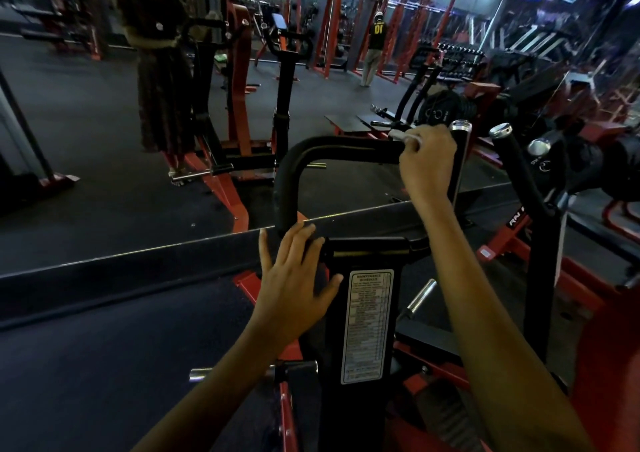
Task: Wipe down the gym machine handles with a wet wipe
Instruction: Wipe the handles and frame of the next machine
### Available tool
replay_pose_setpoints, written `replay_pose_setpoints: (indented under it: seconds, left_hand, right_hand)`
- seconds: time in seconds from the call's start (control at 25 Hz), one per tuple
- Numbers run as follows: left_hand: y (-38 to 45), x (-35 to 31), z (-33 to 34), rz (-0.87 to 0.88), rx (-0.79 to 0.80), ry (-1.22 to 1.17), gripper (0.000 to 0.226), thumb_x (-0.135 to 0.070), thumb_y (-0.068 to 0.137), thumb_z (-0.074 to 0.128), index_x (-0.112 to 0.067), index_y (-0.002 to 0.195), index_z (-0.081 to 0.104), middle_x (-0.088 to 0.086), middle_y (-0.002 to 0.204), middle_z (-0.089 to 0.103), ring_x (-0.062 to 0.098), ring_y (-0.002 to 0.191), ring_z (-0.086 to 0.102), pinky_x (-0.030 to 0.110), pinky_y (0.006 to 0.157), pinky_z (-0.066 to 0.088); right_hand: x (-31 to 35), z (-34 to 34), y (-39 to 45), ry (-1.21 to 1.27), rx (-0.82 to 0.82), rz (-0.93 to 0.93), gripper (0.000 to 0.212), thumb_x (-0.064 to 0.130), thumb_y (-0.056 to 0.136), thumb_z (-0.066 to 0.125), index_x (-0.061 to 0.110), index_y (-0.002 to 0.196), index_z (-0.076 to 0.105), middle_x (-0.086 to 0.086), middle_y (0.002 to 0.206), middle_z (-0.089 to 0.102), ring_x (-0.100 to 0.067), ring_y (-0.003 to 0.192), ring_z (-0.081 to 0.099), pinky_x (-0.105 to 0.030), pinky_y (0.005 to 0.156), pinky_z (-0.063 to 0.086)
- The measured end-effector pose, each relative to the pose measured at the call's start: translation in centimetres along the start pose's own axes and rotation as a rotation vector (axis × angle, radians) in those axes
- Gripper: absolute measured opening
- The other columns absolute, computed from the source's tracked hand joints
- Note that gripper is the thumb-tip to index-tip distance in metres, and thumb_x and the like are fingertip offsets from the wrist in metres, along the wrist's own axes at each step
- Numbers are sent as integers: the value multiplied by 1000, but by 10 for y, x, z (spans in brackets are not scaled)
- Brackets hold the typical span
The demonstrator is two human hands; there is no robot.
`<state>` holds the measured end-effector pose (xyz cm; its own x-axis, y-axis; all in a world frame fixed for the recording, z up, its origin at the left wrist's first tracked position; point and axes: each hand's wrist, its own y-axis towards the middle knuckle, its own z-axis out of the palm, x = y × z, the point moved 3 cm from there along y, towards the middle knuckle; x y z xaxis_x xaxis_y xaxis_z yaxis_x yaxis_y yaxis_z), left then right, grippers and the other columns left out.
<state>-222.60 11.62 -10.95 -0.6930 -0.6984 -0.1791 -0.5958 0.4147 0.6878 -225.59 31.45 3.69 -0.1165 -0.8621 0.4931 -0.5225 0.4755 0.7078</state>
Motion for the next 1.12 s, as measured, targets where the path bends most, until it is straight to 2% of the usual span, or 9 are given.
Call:
replay_pose_setpoints:
  seconds: [0.16,0.28,0.36,0.44,0.64,0.72,0.92,1.0,1.12]
  left_hand:
    - [24,22,-23,-78,-98,-96,54,-50,86,43,-12,123,51,12,140,41,26,134,29,56,111,8]
    - [43,37,-35,-191,-71,-298,60,-53,91,30,-10,132,44,7,138,42,21,126,42,44,113,16]
    - [52,43,-42,-255,-41,-639,57,-55,91,26,-16,129,42,-4,124,47,6,109,50,28,100,35]
    - [61,48,-48,-319,-50,-864,43,-52,92,24,-24,115,47,-9,106,52,-5,93,52,9,82,41]
    - [86,63,-52,-462,-95,-1045,45,-46,99,17,-23,101,56,-10,97,60,-4,90,57,9,79,42]
    - [104,61,-50,-431,-13,-1003,43,-36,102,19,-16,114,55,-6,107,59,-1,96,56,8,78,40]
    - [179,51,-33,-74,393,-674,41,-29,103,31,-18,142,37,3,147,37,15,135,33,25,108,24]
    - [189,50,-20,-20,563,-702,37,-27,104,29,-25,138,43,3,147,39,17,135,35,31,112,24]
    - [188,53,-13,-29,608,-814,33,-27,104,26,-35,124,50,3,143,45,17,129,43,37,113,29]
  right_hand:
    - [35,20,5,-80,190,-138,18,3,92,48,1,97,65,-14,104,60,-11,74,52,-10,54,35]
    - [76,40,-13,-43,240,-324,19,4,93,47,4,103,64,-10,104,56,-15,85,54,-17,69,43]
    - [84,45,-22,-23,226,-411,21,6,93,47,4,106,63,-8,104,55,-14,91,50,-17,74,37]
    - [82,46,-31,47,154,-481,21,4,91,48,3,103,65,-11,99,56,-17,90,51,-19,73,36]
    - [80,57,-68,301,132,-637,17,-5,80,60,4,92,70,-14,84,58,-13,77,51,-20,63,42]
    - [64,51,-73,451,5,-488,15,-1,82,60,2,95,69,-15,85,60,-11,78,53,-18,67,45]
    - [-22,18,-53,763,-535,441,13,0,86,59,-3,98,63,-6,95,61,3,73,61,-10,67,49]
    - [-34,17,-45,801,-570,552,15,-3,84,60,-2,99,62,4,91,58,2,72,61,-16,67,53]
    - [-30,25,-45,773,-543,581,14,-8,81,60,-4,95,63,-1,87,60,1,73,57,-11,68,49]
